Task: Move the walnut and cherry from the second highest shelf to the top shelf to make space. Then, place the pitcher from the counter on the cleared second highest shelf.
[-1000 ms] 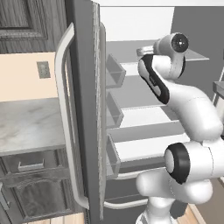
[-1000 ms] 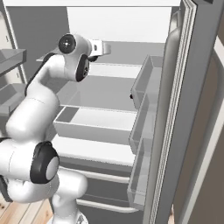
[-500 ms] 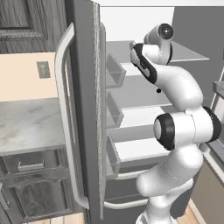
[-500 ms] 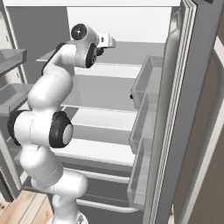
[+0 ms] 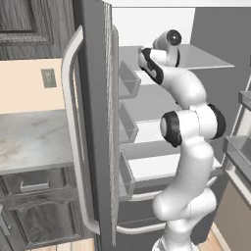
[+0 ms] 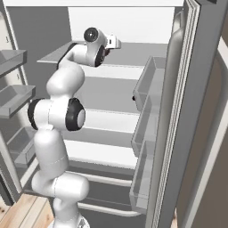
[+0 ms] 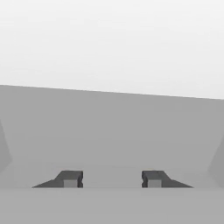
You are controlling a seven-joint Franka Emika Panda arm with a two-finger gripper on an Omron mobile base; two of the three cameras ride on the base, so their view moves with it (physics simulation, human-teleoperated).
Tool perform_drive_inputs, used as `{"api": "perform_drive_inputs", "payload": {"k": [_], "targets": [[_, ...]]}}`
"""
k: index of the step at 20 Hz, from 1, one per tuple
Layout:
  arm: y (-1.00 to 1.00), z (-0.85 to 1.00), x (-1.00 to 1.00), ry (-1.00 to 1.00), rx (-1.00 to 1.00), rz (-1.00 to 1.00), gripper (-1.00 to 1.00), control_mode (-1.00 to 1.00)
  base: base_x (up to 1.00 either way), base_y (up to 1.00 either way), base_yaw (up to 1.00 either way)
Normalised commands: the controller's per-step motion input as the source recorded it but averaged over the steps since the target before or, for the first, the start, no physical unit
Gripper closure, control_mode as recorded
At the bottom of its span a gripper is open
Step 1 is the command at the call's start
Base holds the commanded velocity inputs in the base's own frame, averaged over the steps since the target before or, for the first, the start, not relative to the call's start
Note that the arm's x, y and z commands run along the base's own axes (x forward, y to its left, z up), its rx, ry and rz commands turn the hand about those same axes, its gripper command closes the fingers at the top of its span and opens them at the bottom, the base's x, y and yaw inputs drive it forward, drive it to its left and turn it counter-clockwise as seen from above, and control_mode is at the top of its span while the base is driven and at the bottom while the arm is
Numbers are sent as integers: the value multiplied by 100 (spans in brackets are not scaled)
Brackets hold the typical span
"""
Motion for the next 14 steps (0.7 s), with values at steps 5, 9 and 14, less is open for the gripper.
{"api": "perform_drive_inputs", "payload": {"k": [5,9,14], "targets": [[0,-35,55,0,1,3,-100,-100,0,0,0],[0,-50,-1,-11,0,0,-100,-100,0,0,0],[0,-48,-46,-17,0,0,-100,-100,0,0,0]]}}
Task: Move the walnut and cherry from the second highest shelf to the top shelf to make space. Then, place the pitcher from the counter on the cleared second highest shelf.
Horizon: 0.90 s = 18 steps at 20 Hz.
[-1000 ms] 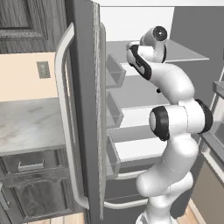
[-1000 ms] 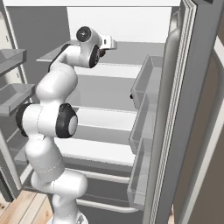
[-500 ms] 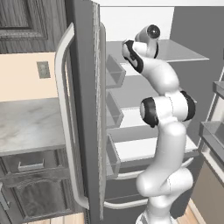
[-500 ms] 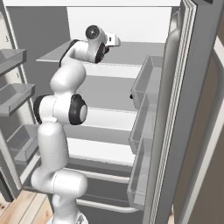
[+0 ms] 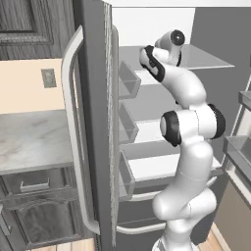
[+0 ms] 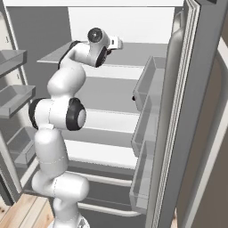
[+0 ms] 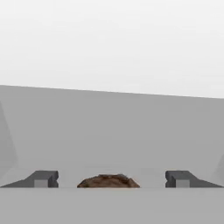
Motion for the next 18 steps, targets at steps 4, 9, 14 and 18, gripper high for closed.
{"api": "perform_drive_inputs", "payload": {"k": [4,9,14,18], "targets": [[0,41,-61,-18,0,0,-100,-100,0,0,0],[0,63,-73,-1,0,0,-100,-100,0,0,0],[-3,15,-100,15,0,-3,-100,-100,0,0,0],[-8,-46,-100,19,-2,-3,-100,-100,0,0,0]]}}
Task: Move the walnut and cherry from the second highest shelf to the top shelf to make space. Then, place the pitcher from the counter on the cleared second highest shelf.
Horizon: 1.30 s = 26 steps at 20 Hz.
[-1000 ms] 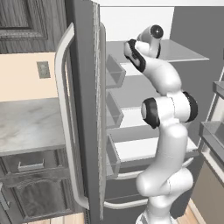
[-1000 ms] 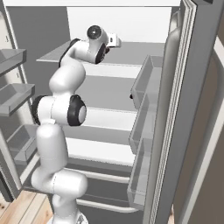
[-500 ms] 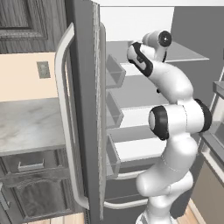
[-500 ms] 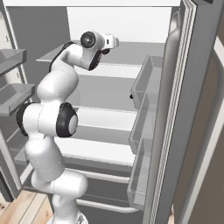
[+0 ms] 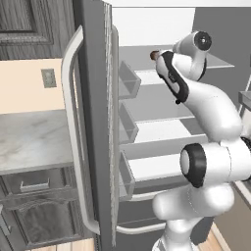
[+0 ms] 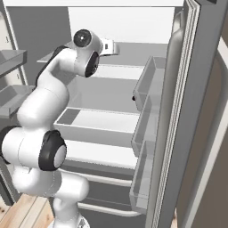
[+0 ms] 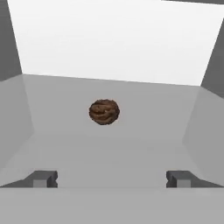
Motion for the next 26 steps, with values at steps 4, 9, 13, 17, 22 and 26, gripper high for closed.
{"api": "perform_drive_inputs", "payload": {"k": [4,9,13,17,22,26], "targets": [[-17,-97,-100,1,0,-2,-100,-100,0,0,0],[-22,-100,-73,17,0,-4,-100,-100,0,0,0],[-29,-95,-35,27,0,-5,-100,-100,0,0,0],[-35,-54,-1,28,0,-9,-100,-100,0,0,0],[-54,-20,35,9,4,-10,-100,-100,0,0,0],[-45,-12,29,0,10,-4,-100,-100,0,0,0]]}}
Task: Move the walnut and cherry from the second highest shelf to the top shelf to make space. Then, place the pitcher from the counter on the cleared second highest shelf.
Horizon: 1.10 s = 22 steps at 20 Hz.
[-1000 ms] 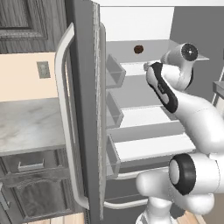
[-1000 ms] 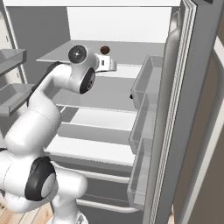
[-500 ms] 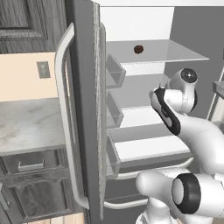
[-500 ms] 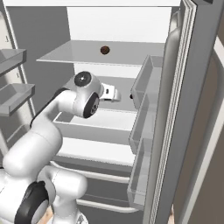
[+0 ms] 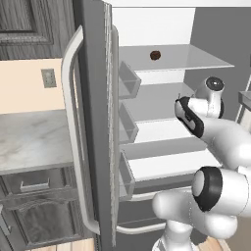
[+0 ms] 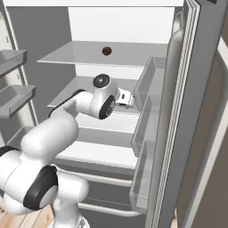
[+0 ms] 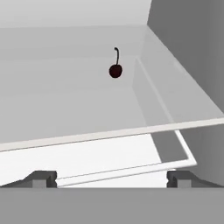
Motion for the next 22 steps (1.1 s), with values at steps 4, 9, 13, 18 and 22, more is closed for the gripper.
{"api": "perform_drive_inputs", "payload": {"k": [4,9,13,18,22], "targets": [[-26,-15,33,0,11,0,-100,-100,0,0,0],[-13,-16,54,0,5,0,-100,-100,0,0,0],[-9,-24,57,0,1,0,-100,-100,0,0,0],[-4,-28,55,0,0,0,-100,-100,0,0,0],[-3,-23,57,0,0,0,-100,-100,0,0,0]]}}
